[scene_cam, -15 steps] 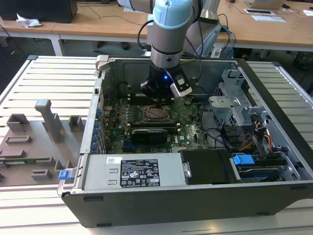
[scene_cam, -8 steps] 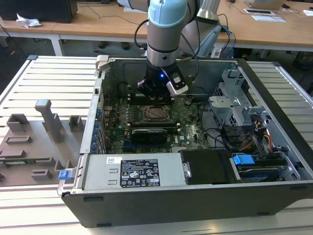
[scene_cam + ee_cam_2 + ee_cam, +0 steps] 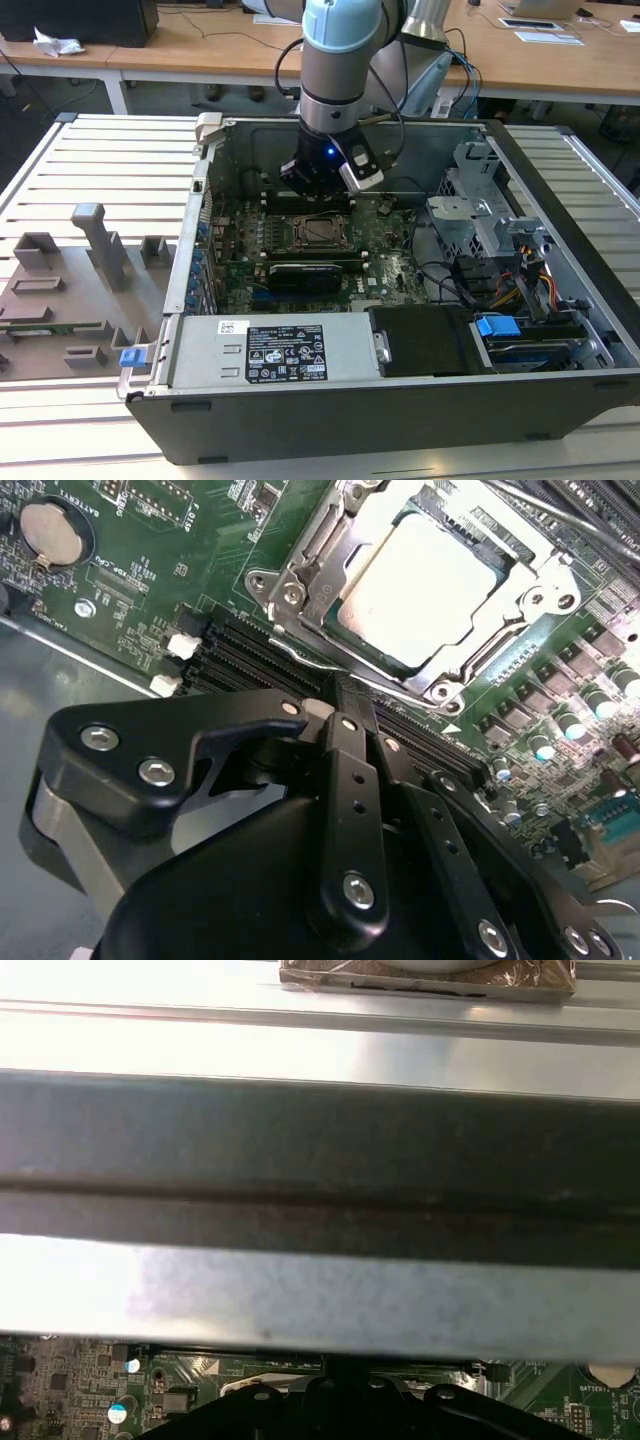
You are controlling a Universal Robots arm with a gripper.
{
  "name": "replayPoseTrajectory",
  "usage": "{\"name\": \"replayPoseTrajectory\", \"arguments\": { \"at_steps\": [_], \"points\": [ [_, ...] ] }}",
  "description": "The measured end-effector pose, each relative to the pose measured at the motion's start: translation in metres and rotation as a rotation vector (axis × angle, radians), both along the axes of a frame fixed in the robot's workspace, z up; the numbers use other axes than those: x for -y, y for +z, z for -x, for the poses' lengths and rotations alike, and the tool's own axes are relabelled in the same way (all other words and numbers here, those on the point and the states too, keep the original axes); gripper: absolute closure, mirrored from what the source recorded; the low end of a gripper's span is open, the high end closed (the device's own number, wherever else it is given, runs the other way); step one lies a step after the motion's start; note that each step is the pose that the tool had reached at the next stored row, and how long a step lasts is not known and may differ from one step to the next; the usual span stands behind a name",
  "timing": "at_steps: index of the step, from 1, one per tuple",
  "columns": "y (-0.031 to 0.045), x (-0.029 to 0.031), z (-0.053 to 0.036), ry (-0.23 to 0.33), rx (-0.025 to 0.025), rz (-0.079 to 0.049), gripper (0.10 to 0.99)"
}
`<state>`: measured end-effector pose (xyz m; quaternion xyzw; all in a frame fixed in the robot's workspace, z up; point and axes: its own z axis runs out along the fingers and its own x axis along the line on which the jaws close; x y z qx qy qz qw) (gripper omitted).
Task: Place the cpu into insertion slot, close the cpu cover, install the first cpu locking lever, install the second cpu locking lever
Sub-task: 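Install the first cpu locking lever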
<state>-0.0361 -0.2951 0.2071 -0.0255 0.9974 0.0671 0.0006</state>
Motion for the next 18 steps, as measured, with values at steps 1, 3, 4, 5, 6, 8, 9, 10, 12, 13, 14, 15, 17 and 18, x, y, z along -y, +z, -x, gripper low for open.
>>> {"name": "replayPoseTrajectory", "arguments": {
  "at_steps": [1, 3, 4, 5, 6, 8, 9, 10, 12, 13, 14, 15, 17, 18],
  "points": [
    [-0.0001, 0.0000, -0.0027, 0.000, -0.0014, 0.000, 0.980],
    [-0.0004, 0.0000, -0.0089, 0.000, -0.0053, 0.000, 0.980],
    [-0.0007, 0.0000, -0.0109, 0.000, -0.0070, 0.000, 0.980],
    [-0.0013, 0.0000, -0.0128, 0.000, -0.0087, 0.000, 0.980],
    [-0.0018, 0.0001, -0.0134, 0.000, -0.0094, 0.000, 0.980],
    [-0.0030, 0.0001, -0.0144, 0.000, -0.0106, 0.000, 0.980],
    [-0.0037, 0.0002, -0.0147, 0.000, -0.0111, 0.000, 0.980],
    [-0.0045, 0.0002, -0.0149, 0.000, -0.0110, 0.000, 0.980],
    [-0.0048, 0.0011, -0.0149, 0.000, -0.0112, 0.000, 0.980],
    [-0.0049, 0.0019, -0.0150, 0.000, -0.0112, 0.000, 0.980],
    [-0.0050, 0.0026, -0.0150, 0.000, -0.0111, 0.000, 0.980],
    [-0.0051, 0.0039, -0.0150, 0.000, -0.0110, 0.000, 0.980],
    [-0.0044, 0.0043, -0.0149, 0.000, -0.0112, 0.002, 0.980],
    [-0.0012, 0.0043, -0.0150, 0.000, -0.0110, 0.006, 0.980]
  ]
}}
